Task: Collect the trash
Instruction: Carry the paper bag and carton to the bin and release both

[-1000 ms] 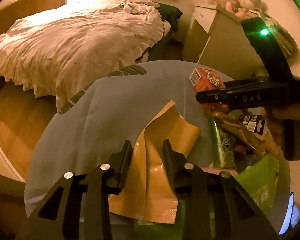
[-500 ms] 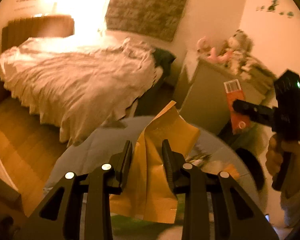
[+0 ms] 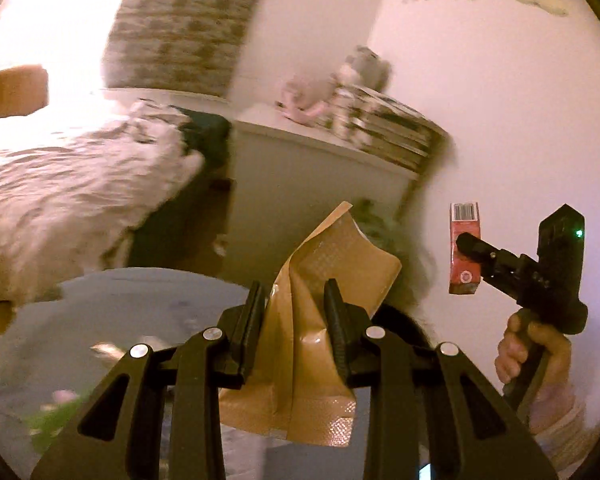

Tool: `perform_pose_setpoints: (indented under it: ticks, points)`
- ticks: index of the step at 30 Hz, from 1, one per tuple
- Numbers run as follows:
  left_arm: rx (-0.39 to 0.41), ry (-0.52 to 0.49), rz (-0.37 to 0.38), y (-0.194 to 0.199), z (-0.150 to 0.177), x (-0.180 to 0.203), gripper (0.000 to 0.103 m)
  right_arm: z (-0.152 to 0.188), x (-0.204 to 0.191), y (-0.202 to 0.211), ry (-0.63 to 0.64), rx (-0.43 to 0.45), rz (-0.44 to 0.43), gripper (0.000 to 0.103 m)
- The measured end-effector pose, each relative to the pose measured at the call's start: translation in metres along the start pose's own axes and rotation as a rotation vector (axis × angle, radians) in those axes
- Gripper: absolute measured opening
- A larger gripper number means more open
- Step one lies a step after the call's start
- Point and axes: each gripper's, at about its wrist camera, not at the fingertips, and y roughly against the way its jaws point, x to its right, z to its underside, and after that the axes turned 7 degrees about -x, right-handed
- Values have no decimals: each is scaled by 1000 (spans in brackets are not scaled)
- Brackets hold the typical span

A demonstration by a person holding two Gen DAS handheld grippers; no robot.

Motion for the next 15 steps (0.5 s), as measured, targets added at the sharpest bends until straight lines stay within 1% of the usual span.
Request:
perform_pose_setpoints:
  ticks: [2,3,6,8,11,13,15]
  points:
    - [-21,-15,49,-24,-2,24,31,5,27,19,-34,33,45,59]
    - [-28,-25,65,-34,-3,34,31,8,37,22,-44,43,61,59]
    - [-55,-57,113,-69,-3,65,31,18,68,29,-86,41,106,59]
    - [-91,-58,145,-97,-2,82,31,29,89,20,-118,18,127,59]
    - [-137,-66,154,-131,6,99,31,51,118,2,-165,-34,161,59]
    - [-181,-41,169,-156,11,101,31,65,133,-9,-192,-66,173,59]
    - [-204,-33,157,-174,17,102,31,79,147,-21,-219,-100,185,59]
